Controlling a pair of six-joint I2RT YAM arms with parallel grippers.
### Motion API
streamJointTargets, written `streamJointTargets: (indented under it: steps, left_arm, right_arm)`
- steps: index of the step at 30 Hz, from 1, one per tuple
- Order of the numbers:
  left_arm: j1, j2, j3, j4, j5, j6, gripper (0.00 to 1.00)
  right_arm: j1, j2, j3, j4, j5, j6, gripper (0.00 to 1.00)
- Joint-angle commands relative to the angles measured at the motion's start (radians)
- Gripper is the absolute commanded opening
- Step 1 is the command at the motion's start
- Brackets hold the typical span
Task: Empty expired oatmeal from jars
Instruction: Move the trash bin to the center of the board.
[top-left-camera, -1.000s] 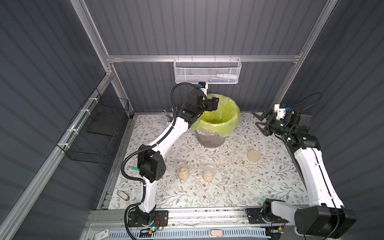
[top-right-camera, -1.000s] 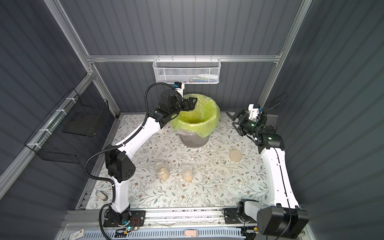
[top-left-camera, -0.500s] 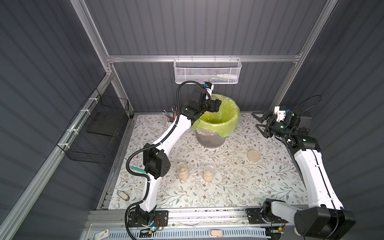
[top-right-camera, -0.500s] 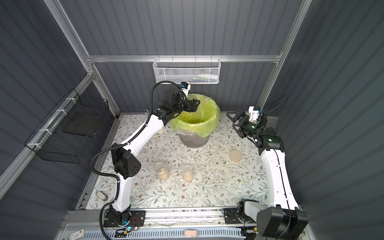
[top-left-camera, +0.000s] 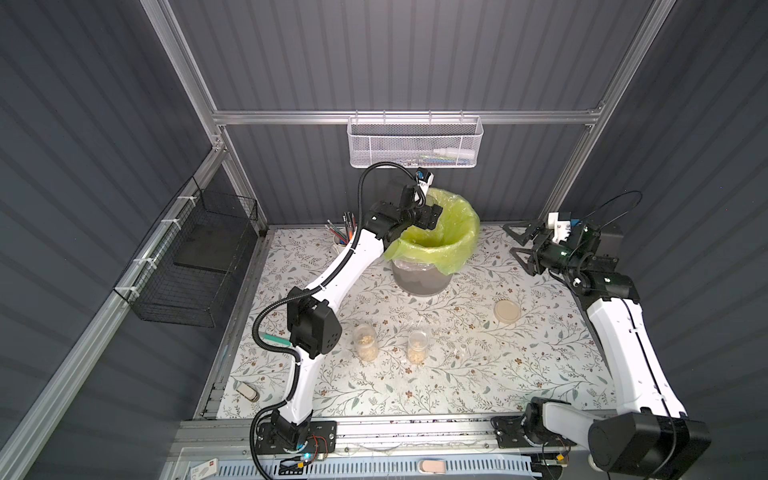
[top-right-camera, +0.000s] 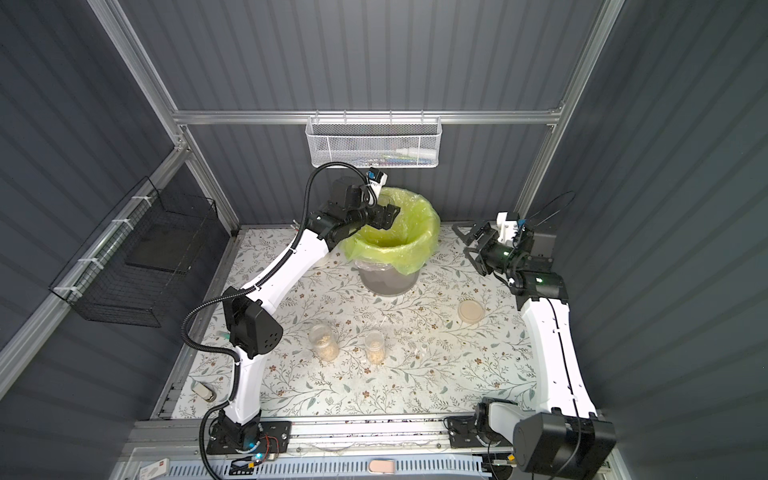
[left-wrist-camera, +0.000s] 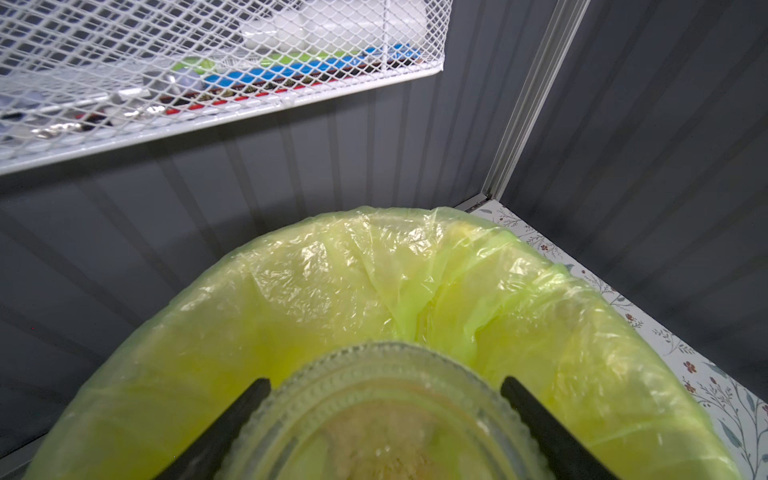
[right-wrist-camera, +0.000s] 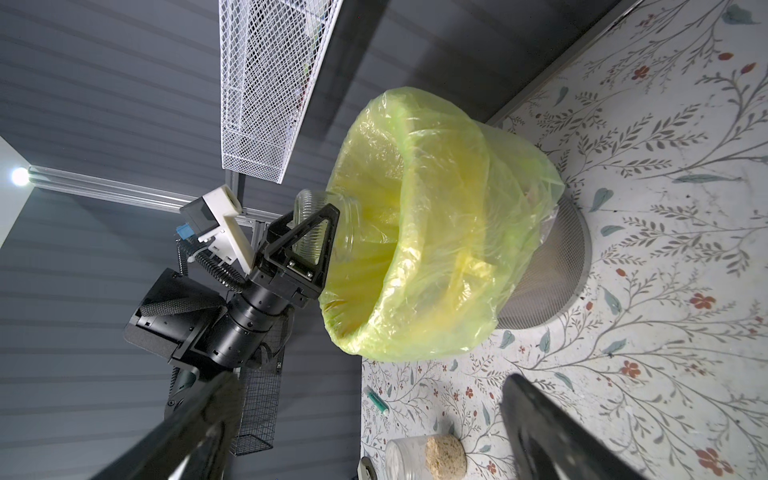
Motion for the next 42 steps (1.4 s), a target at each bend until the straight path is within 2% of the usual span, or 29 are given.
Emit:
streamJointTargets:
  steps: [1,3,5,7,8,10,11,13,14,15,16,18,20,22,23,24,25,26,28,30,31,33,35,36,37,38,40,41,42]
  left_arm:
    - [-0.006,-0.004,0.069,-0.026,-0.037,0.066,0.26]
    - [0.01,-0.065,-0.063,0.078,0.041,0.051,0.33]
    - [0.01,-0.076,-0.059,0.049,-0.028,0.075,0.32]
    - [0.006,-0.059,-0.065,0.065,0.038,0.025,0.32]
    - [-0.025,-0.035,-0.032,0.024,0.046,0.065,0.32]
    - [-0.071,0.006,0.042,-0.078,-0.067,0.173,0.27]
    - [-0.058,-0.007,0.026,-0.068,-0.098,0.164,0.26]
    - [-0.041,-0.074,-0.101,0.061,-0.033,0.132,0.33]
    - [-0.061,-0.084,-0.107,0.053,-0.055,0.197,0.35]
    - [-0.073,-0.084,-0.098,0.032,-0.15,0.244,0.33]
    - [-0.052,-0.092,-0.105,0.036,-0.177,0.192,0.3]
    - [-0.015,-0.119,-0.178,0.097,-0.031,0.124,0.36]
    - [-0.023,-0.126,-0.176,0.086,-0.169,0.177,0.33]
    - [-0.012,-0.121,-0.183,0.12,-0.006,0.094,0.37]
    - [-0.053,-0.093,-0.14,0.08,-0.036,0.156,0.38]
    - [-0.094,-0.052,-0.077,0.02,-0.134,0.241,0.36]
    - [-0.094,-0.029,-0.035,-0.015,-0.182,0.261,0.32]
    - [-0.068,-0.031,-0.029,-0.016,-0.175,0.232,0.3]
    - [-0.022,-0.082,-0.121,0.096,-0.044,0.14,0.37]
    - [-0.049,-0.087,-0.118,0.092,-0.125,0.218,0.38]
    - [-0.031,-0.086,-0.116,0.093,-0.147,0.175,0.36]
    - [-0.017,-0.082,-0.134,0.113,0.021,0.109,0.39]
    - [-0.079,-0.059,-0.099,0.074,-0.18,0.245,0.35]
    - [-0.053,-0.069,-0.113,0.103,-0.169,0.186,0.35]
    - [-0.015,-0.077,-0.129,0.135,-0.022,0.094,0.38]
    - [-0.017,-0.069,-0.109,0.134,0.037,0.089,0.41]
    - [-0.063,-0.03,-0.031,0.055,-0.155,0.212,0.37]
    - [-0.036,-0.03,-0.037,0.064,-0.133,0.145,0.35]
    - [-0.001,-0.042,-0.068,0.099,0.03,0.068,0.38]
  right_arm:
    - [-0.006,-0.002,0.004,0.029,-0.015,0.004,0.99]
    - [-0.006,-0.009,0.001,0.034,-0.013,0.004,0.99]
    - [-0.006,-0.007,0.013,0.022,-0.012,-0.006,0.99]
    - [-0.006,-0.004,0.018,0.026,-0.011,-0.005,0.99]
    - [-0.006,-0.002,0.012,0.042,-0.011,0.005,0.99]
    - [-0.005,0.007,0.013,0.055,-0.018,0.013,0.99]
    - [-0.006,0.009,0.015,0.051,-0.022,0.012,0.99]
    - [-0.004,0.002,0.005,0.052,-0.016,0.008,0.99]
    - [-0.004,0.001,0.002,0.058,-0.014,0.009,0.99]
    - [-0.004,0.005,0.007,0.053,-0.016,0.006,0.99]
    - [-0.004,0.007,0.012,0.044,-0.02,0.0,0.99]
    - [-0.004,0.003,0.006,0.062,-0.019,0.007,0.99]
    - [-0.004,0.006,0.012,0.058,-0.02,0.005,0.99]
    - [-0.002,0.008,0.019,0.045,-0.02,-0.007,0.99]
    - [-0.002,0.008,0.016,0.053,-0.016,-0.005,0.99]
    - [-0.002,0.013,0.017,0.052,-0.016,-0.005,0.99]
    - [-0.003,0.019,0.023,0.046,-0.021,-0.006,0.99]
    - [-0.003,0.019,0.025,0.041,-0.029,-0.007,0.99]
    - [-0.001,0.008,0.018,0.044,-0.023,-0.012,0.99]
    - [-0.001,0.011,0.02,0.044,-0.016,-0.016,0.99]
    - [-0.001,0.017,0.03,0.035,-0.021,-0.023,0.99]
    - [0.0,0.022,0.028,0.053,-0.023,-0.015,0.99]
    - [0.002,0.031,0.034,0.054,-0.025,-0.013,0.99]
    - [0.002,0.035,0.04,0.044,-0.029,-0.02,0.99]
    - [0.003,0.033,0.037,0.044,-0.029,-0.021,0.99]
    - [0.005,0.032,0.033,0.05,-0.027,-0.021,0.99]
    - [0.005,0.036,0.041,0.042,-0.029,-0.024,0.99]
    - [0.005,0.036,0.043,0.039,-0.03,-0.026,0.99]
    - [0.006,0.03,0.039,0.046,-0.028,-0.023,0.99]
